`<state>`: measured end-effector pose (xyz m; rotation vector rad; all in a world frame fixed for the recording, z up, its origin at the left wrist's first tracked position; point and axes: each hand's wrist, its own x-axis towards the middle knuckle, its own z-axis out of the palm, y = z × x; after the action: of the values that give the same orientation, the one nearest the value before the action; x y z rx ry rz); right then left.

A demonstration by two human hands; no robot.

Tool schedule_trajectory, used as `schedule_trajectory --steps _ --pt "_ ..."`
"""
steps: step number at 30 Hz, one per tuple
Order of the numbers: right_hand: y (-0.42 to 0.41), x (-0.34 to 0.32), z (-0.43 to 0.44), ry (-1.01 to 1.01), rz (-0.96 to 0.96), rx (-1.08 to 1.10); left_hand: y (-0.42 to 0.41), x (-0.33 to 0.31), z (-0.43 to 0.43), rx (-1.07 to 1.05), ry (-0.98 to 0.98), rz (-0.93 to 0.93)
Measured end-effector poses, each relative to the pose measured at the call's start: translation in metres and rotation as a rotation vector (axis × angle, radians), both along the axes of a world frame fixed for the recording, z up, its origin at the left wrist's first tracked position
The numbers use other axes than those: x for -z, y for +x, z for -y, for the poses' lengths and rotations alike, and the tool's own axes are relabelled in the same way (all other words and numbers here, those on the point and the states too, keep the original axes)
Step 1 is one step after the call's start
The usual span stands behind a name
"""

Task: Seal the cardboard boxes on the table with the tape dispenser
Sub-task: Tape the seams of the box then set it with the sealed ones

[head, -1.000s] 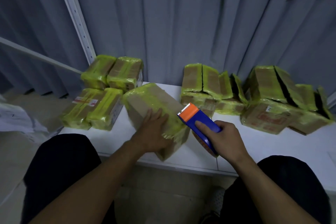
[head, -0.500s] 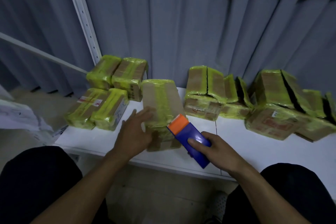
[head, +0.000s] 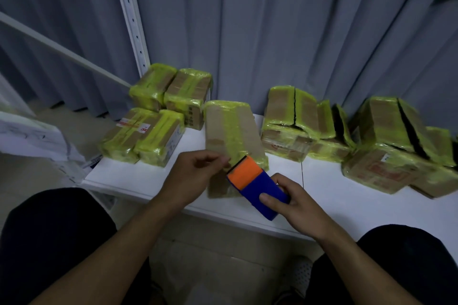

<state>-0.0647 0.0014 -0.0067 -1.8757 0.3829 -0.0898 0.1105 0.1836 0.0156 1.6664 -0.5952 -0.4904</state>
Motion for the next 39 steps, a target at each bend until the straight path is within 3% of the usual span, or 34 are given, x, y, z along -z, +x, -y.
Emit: schedule_trajectory --steps 6,10,24,39 --pt "0.0 0.004 -0.002 0.008 0.005 -0.022 0.005 -0.007 -0.01 0.023 -0.071 -0.048" --pt "0.003 0.004 -0.005 0.013 0.013 -0.032 0.004 -0.005 -0.012 0.102 -0.011 0.019" --pt "0.007 0.002 -0.01 0.042 0.024 -0.037 0.008 0.0 -0.011 0.002 -0.003 -0.018" --pt "0.004 -0.005 -0.018 -0.131 0.005 0.044 0.018 0.004 -0.012 0.024 0.089 -0.037"
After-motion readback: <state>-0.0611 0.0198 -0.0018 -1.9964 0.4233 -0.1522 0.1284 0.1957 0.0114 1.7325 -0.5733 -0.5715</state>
